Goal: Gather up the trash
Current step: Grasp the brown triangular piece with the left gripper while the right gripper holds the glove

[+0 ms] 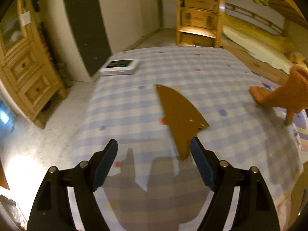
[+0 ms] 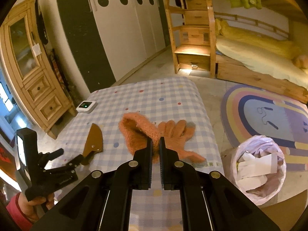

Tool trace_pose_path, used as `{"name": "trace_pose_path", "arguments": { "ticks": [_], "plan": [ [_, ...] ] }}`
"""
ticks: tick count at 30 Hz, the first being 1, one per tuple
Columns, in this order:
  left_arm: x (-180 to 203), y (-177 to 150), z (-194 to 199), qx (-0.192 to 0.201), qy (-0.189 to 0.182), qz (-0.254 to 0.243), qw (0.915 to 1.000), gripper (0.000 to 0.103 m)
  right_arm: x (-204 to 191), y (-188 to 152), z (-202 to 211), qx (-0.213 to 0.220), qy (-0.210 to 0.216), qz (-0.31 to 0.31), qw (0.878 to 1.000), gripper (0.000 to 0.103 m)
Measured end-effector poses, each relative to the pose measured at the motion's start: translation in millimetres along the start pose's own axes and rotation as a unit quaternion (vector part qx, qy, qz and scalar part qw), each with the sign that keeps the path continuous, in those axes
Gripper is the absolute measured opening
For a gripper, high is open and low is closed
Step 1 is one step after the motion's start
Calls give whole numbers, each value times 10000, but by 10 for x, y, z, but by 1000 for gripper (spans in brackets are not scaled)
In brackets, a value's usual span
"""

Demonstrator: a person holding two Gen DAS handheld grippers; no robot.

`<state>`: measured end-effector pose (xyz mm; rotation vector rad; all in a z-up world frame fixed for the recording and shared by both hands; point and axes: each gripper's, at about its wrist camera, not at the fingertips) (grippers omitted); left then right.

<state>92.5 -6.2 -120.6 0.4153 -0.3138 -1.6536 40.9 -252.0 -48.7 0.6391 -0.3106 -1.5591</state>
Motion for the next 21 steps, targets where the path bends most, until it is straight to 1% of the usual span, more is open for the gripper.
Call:
{"name": "trace_pose_path", "arguments": {
  "ticks": [3, 4, 7, 9, 12, 15, 18, 21],
  "plan": [
    [-77, -11, 29, 21, -10, 76, 10000, 75, -45, -3, 26, 34, -4, 12, 10000, 7],
    [-76, -11, 52, 48, -98, 68, 9999, 75, -55, -3, 34, 44, 3, 9, 10000, 7],
    [-3, -1, 112, 146, -646, 32, 9978, 75, -71, 1, 64, 93, 20, 11, 10000, 7],
    [114, 57, 74, 133, -723, -39, 9973, 75, -68, 15, 63, 99, 12, 15, 9999, 7],
    [253, 164, -86, -1, -621, 2, 9981, 74, -54, 15, 75, 98, 16, -3, 10000, 7],
    [334, 264, -277, -250, -535, 201, 9981, 73, -41, 6, 94, 120, -25, -16, 9999, 7],
    [388, 296, -369, -377, -469, 308, 9977, 73, 3, 6, 94, 114, -16, -62, 9999, 7],
    [437, 317, -402, -338, -325, 299, 9985, 72, 22, -3, 73, 96, -8, -71, 9999, 7]
  ]
}}
Point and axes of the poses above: each gripper's, at about its wrist camera, not at the fingertips, and z roughly against the way its jaws point, x to its right, y to its top, and after that the axes turned 13 degrees about -x, right-handed
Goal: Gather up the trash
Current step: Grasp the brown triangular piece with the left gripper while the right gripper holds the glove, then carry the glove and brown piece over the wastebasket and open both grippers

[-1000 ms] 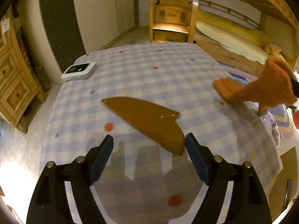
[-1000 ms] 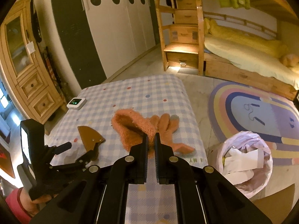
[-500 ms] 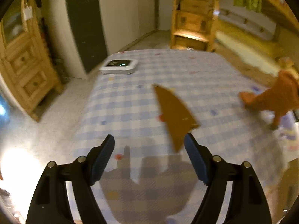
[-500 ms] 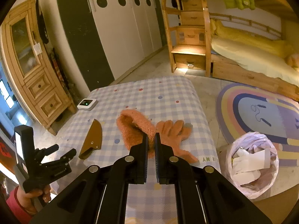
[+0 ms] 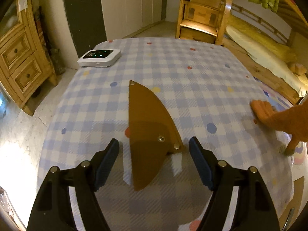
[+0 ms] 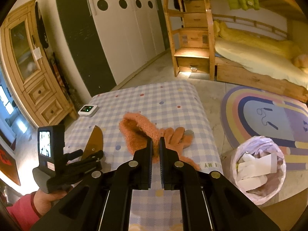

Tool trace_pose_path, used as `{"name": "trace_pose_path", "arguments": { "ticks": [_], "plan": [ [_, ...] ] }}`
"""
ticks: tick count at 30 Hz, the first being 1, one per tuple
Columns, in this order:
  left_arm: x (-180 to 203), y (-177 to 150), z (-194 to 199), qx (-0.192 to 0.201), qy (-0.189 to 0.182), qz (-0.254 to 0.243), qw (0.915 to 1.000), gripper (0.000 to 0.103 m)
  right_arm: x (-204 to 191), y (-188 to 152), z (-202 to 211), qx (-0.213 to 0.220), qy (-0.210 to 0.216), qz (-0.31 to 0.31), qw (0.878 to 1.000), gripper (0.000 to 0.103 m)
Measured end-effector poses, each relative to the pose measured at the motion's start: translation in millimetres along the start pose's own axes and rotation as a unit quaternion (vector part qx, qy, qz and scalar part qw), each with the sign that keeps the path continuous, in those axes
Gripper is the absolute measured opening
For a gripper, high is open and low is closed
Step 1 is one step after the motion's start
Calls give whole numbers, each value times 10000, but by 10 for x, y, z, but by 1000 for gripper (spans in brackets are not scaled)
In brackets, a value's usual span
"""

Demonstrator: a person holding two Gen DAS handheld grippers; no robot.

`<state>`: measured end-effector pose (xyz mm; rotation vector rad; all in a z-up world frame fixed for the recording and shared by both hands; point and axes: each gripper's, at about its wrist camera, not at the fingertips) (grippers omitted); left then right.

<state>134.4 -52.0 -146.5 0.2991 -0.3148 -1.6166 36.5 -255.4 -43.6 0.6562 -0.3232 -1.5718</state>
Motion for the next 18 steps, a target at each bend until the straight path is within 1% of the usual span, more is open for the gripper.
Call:
{"name": "trace_pose_path", "arguments": {
  "ticks": [2, 4, 6, 7, 8, 11, 14, 18],
  "plan": [
    [16, -9, -4, 22, 126, -22, 9999, 67, 3, -4, -9, -12, 20, 3, 10000, 7],
    [10, -33, 19, 64, 152, -82, 9998, 55, 6, -7, -1, -4, 37, 3, 10000, 7],
    [-25, -50, 43, 40, 72, -129, 9999, 54, 14, -6, 6, 7, 40, -11, 10000, 7],
    [-45, -67, 61, 26, -24, -165, 9999, 54, 10, -7, 3, 2, 40, -10, 10000, 7],
    [-63, -95, 99, 36, -160, -201, 9997, 54, 13, -13, 10, 10, 47, -20, 10000, 7],
    [-61, -180, 294, 248, -577, -351, 9974, 53, 49, -23, 50, 55, 97, -79, 9999, 7],
    [53, -261, 600, 525, -929, -606, 9924, 53, 160, -20, 184, 183, 166, -240, 9994, 7],
    [367, -316, 1000, 906, -1194, -1036, 9833, 53, 345, -21, 420, 421, 160, -459, 9979, 6]
  ]
}}
Point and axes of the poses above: each gripper's, at about its wrist camera, not at the fingertips, and z roughly against the way its jaws point, x to its right, y to its top, and after that the axes turned 13 degrees about -x, right-handed
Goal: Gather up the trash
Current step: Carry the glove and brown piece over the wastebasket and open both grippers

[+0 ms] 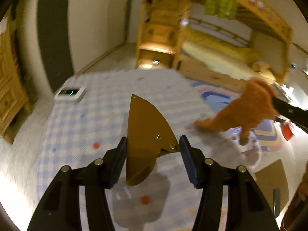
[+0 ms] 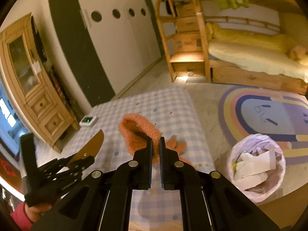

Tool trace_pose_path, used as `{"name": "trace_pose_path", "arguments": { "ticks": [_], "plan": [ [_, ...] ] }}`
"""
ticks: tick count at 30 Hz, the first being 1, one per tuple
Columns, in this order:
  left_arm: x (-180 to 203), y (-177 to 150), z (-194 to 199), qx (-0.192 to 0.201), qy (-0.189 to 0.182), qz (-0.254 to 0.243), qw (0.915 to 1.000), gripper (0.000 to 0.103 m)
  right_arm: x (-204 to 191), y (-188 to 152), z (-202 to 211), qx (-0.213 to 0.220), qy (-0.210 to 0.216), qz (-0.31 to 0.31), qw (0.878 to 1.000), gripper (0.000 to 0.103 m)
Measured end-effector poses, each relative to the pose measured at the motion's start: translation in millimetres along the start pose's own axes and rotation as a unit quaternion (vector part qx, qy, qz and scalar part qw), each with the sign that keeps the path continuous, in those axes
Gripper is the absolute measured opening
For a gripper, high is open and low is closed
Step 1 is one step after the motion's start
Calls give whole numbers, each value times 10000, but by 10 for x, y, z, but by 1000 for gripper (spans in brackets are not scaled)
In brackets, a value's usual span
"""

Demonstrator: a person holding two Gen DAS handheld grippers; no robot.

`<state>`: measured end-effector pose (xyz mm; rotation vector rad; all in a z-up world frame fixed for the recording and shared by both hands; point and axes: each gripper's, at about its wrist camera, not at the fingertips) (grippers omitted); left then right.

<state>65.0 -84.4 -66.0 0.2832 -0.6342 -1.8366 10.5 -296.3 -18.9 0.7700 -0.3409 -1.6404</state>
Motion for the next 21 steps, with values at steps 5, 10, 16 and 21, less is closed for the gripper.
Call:
{"name": "trace_pose_path", "arguments": {
  "ticks": [5, 10, 16, 21],
  "plan": [
    [538, 91, 165, 234, -476, -527, 9972, 53, 307, -10, 413, 374, -298, -303, 9984, 6],
    [1118, 178, 92, 266, -823, -1013, 9911, 53, 628, -96, 668, 554, -621, -611, 9947, 6],
    [1697, 231, -172, 162, -1095, -1472, 9829, 53, 1175, -201, 697, 428, -1062, -1108, 9872, 6],
    [1988, 253, -387, 0, -1162, -1685, 9788, 53, 1587, -194, 488, 146, -1227, -1382, 9827, 7]
  ]
}}
Point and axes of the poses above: each gripper's, at about its wrist camera, not at the fingertips, and z roughly against the way its jaws point, x to its right, y to its top, and after that the axes turned 13 degrees about -x, right-handed
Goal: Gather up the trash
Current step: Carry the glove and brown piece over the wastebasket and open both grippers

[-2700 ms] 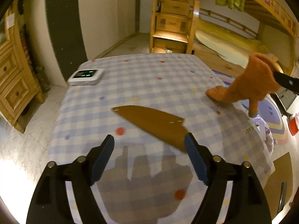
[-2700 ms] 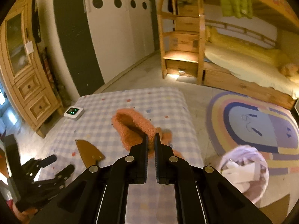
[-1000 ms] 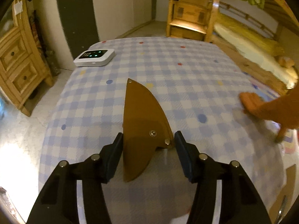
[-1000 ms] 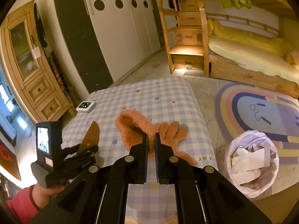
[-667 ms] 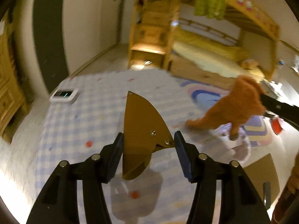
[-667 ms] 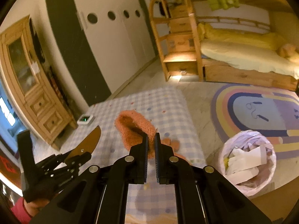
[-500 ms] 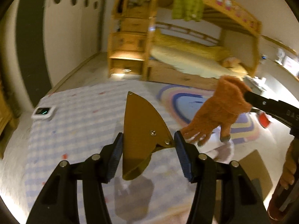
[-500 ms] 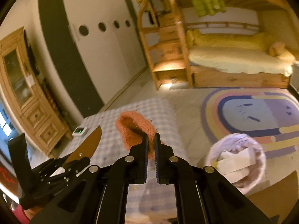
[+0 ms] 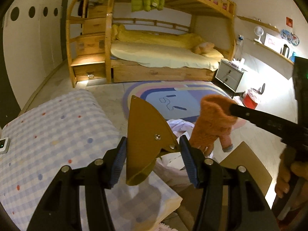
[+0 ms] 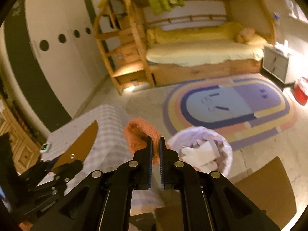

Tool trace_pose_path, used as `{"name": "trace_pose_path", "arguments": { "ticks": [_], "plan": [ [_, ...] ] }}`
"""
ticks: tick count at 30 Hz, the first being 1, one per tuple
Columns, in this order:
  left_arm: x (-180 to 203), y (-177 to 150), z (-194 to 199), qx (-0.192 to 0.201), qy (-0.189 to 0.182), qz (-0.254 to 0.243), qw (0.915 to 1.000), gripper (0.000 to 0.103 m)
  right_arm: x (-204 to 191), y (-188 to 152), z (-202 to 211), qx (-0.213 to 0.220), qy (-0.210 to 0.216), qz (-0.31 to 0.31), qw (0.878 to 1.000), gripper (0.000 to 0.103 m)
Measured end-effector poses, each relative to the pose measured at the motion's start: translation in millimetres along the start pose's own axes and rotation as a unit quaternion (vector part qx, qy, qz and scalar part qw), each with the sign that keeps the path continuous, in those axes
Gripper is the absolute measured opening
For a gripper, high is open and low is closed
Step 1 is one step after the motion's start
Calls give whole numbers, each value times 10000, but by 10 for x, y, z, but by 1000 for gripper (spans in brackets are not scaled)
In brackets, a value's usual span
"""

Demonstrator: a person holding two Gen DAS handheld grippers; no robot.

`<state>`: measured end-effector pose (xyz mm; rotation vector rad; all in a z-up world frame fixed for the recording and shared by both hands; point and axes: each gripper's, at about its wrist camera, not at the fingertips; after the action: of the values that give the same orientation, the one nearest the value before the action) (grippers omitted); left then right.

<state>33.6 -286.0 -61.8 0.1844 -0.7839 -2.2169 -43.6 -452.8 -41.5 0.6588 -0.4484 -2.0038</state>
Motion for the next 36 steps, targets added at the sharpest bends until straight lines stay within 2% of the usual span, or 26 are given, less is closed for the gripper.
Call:
{"name": "trace_pose_path", "arguments": {
  "ticks": [4, 7, 9, 10, 11, 17, 23, 29, 36],
  "plan": [
    [15, 9, -119, -99, 28, -38, 9999, 53, 237, 93, -250, -163, -59, -156, 9997, 7],
    [-4, 49, -186, -164, 99, -27, 9998, 53, 367, 161, -425, -240, -12, -273, 9993, 12],
    [-9, 65, -238, -202, 160, -17, 9997, 53, 439, 190, -526, -370, 26, -339, 9987, 20],
    [4, 71, -257, -216, 168, -18, 9996, 53, 459, 196, -543, -405, 34, -364, 9985, 29],
    [9, 75, -282, -238, 170, -22, 9996, 53, 468, 188, -542, -394, 53, -380, 9985, 33],
    [162, 82, -409, -320, 105, -154, 9993, 53, 530, 75, -466, -324, 70, -437, 9985, 33],
    [475, 146, -601, -343, -59, -489, 9982, 53, 663, -53, -276, -155, 74, -582, 9982, 33],
    [777, 317, -840, -348, -234, -714, 9966, 54, 890, -133, -1, 172, 33, -856, 9962, 33],
    [999, 590, -1077, -345, -346, -820, 9954, 53, 1095, -124, 62, 289, -73, -1060, 9939, 33]
  ]
}}
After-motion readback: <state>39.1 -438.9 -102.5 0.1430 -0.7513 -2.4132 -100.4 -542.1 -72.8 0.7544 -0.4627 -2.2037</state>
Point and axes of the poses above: each gripper's, at about its wrist camera, not at the fingertips, and z roughly against the way its jaws point, x to its right, y to its top, and after that the axes turned 13 degrees about -x, right-handed
